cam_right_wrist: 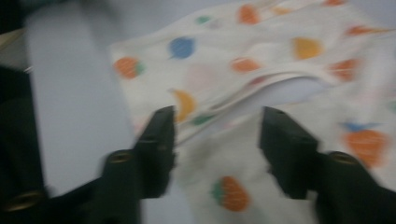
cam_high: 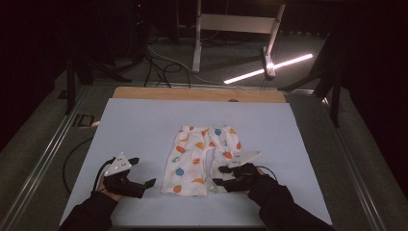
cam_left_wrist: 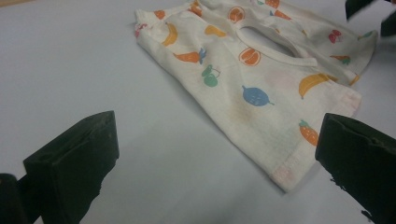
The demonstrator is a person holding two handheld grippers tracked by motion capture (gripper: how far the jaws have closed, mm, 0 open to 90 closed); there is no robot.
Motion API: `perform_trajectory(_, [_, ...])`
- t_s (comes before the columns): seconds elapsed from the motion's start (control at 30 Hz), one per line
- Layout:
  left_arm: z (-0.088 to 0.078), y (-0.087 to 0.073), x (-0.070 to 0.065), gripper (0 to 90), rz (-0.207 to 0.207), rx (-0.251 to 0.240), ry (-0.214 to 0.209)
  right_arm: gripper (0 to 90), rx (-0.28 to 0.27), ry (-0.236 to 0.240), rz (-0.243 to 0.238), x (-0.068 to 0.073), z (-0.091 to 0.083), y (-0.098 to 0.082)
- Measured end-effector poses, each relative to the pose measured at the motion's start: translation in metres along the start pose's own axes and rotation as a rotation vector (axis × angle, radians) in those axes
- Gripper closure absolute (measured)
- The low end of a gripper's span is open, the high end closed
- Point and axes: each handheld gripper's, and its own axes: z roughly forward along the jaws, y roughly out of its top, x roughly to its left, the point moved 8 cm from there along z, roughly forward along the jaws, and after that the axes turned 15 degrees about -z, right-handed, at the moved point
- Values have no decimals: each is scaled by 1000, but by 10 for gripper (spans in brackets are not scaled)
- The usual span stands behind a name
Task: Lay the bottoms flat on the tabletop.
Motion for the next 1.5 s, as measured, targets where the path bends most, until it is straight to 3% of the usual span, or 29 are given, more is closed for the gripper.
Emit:
perform_trajectory(0.07, [0, 0, 0, 2, 1, 3, 0, 571, 27, 31, -10, 7, 8, -4])
perform_trajectory(0.13, [0, 0, 0, 2, 1, 2, 0, 571, 57, 39, -4, 14, 17, -7])
perform_trajectory(0.17, [0, 0, -1, 2, 1, 2, 0, 574, 64, 56, -24, 16, 19, -9])
perform_trajectory(0.2, [0, 0, -1, 2, 2, 2, 0, 584, 80, 58, -19, 18, 22, -11])
perform_trajectory(0.27, [0, 0, 0, 2, 2, 2, -2, 588, 109, 62, -66, 19, 27, -17])
perform_trajectory(0.33, [0, 0, 0, 2, 2, 2, -1, 600, 129, 67, -54, 21, 30, -20])
perform_trajectory(0.43, [0, -1, 0, 2, 3, 4, -2, 646, 159, 66, -76, 22, 36, -25])
perform_trajectory(0.6, [1, -1, 0, 2, 2, 6, -1, 873, 177, 43, -124, 22, 34, -24])
perform_trajectory(0.63, [0, -1, 0, 2, 2, 5, -2, 877, 175, 42, -115, 23, 33, -23])
perform_trajectory(0.67, [0, -1, 0, 2, 3, 5, -1, 878, 169, 53, -147, 23, 31, -22])
perform_trajectory(0.77, [0, -1, 0, 2, 2, 7, 0, 880, 142, 58, -170, 25, 25, -18])
perform_trajectory(0.93, [0, -1, 0, 2, 6, 7, 0, 880, 123, 76, -165, 31, 20, -15])
perform_trajectory(1.5, [1, -2, 0, 2, 5, 13, -3, 871, 168, 142, -175, 42, 32, -24])
